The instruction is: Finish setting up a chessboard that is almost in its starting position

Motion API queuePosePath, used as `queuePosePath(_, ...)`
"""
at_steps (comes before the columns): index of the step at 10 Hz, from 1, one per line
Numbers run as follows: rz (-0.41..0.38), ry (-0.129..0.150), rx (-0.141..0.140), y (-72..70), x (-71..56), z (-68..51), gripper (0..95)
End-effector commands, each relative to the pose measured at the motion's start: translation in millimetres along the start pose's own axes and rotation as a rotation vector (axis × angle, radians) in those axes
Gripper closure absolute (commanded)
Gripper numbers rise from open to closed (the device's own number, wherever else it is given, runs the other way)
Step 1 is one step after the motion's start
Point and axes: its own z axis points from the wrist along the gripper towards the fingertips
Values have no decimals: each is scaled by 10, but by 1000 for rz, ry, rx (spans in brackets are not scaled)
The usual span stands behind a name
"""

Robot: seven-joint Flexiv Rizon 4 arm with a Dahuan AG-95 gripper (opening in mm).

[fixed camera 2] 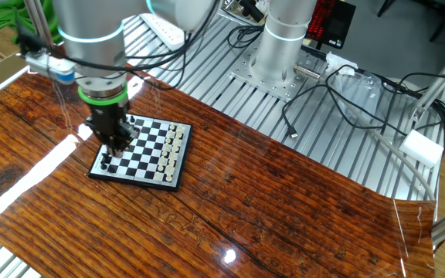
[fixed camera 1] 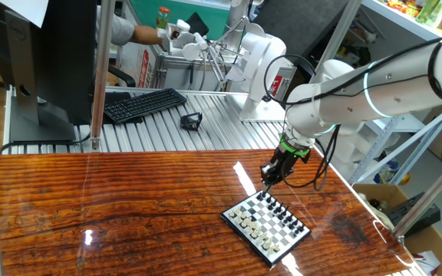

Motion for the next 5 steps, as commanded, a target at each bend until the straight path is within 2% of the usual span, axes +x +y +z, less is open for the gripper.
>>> queuePosePath(1,-6,-3,-1,-45,14,11,950)
queuePosePath(5,-10,-8,-7,-92,12,84,950)
